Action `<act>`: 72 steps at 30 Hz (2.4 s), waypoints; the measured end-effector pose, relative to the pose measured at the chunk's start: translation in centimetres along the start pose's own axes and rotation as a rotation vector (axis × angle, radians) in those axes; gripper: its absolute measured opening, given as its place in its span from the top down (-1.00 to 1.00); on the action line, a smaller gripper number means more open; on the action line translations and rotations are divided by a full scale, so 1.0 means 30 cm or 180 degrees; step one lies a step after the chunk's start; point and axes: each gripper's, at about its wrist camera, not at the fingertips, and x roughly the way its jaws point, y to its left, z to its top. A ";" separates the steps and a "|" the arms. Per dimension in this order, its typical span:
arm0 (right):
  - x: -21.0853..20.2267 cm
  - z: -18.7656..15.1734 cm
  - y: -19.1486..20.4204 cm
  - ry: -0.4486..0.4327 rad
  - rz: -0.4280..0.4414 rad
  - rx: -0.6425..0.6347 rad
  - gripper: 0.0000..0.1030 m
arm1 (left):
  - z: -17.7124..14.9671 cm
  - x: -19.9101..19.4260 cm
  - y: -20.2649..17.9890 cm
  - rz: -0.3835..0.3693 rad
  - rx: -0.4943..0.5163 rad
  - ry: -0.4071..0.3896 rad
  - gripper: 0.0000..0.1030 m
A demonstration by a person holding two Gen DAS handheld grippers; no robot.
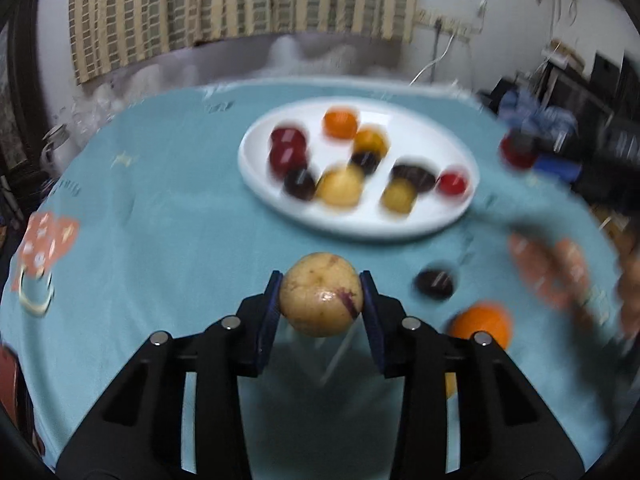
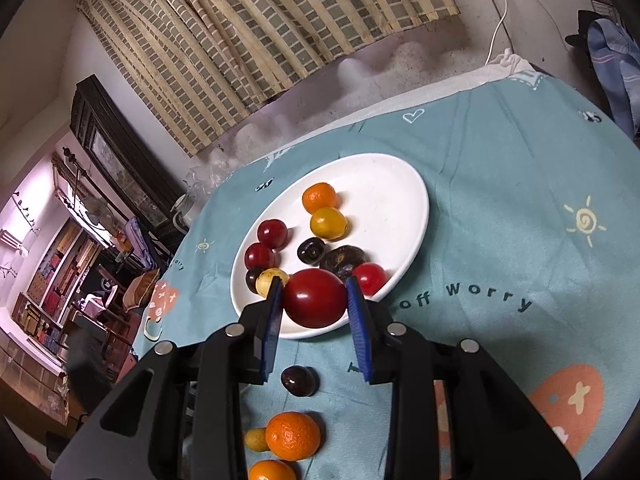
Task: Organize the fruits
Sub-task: 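Place the pear and red plum on the plate, opening both grippers, then move the left gripper to the small yellow fruit and grasp it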
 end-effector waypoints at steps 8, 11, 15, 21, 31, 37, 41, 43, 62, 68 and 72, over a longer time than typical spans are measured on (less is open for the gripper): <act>0.119 0.081 -0.006 0.0058 -0.0153 -0.0011 0.38 | 0.215 0.182 -0.137 -0.0045 0.0139 0.0028 0.19; 0.204 0.117 -0.034 0.0118 -0.0222 0.0064 0.35 | 0.221 0.222 -0.142 0.0079 0.0057 -0.0034 -0.59; 0.218 0.122 -0.083 0.0075 -0.0243 0.0308 -0.08 | 0.218 0.193 -0.109 0.0128 -0.0004 -0.0092 -0.63; 0.064 0.084 -0.038 -0.0057 -0.0182 0.0232 -0.22 | 0.137 0.063 0.007 0.0133 -0.0394 -0.0111 -0.85; -0.227 -0.199 0.002 -0.0323 -0.0054 0.0203 -0.80 | -0.151 -0.130 0.010 0.0101 -0.0607 -0.0082 -0.93; -0.208 -0.232 -0.058 -0.0197 -0.0088 0.0337 -0.80 | -0.185 -0.109 -0.073 0.0370 -0.0168 -0.0026 -0.96; -0.211 -0.223 -0.059 -0.0113 0.0035 0.0430 -0.80 | -0.195 -0.069 -0.116 0.0312 0.0041 0.0137 -0.96; -0.219 -0.231 -0.049 -0.0136 0.0009 0.0374 -0.80 | -0.197 -0.049 -0.144 0.0380 0.0200 0.0170 -0.96; -0.222 -0.243 -0.028 -0.0135 -0.0041 0.0282 -0.80 | -0.183 -0.085 0.046 0.0471 -0.0289 0.0062 -0.96; -0.216 -0.245 -0.029 -0.0105 -0.0062 0.0280 -0.80 | -0.209 -0.055 0.014 0.0477 -0.0095 0.0196 -0.96; -0.214 -0.247 -0.032 -0.0090 -0.0064 0.0296 -0.80 | -0.218 -0.050 0.007 0.0361 -0.0094 0.0221 -0.93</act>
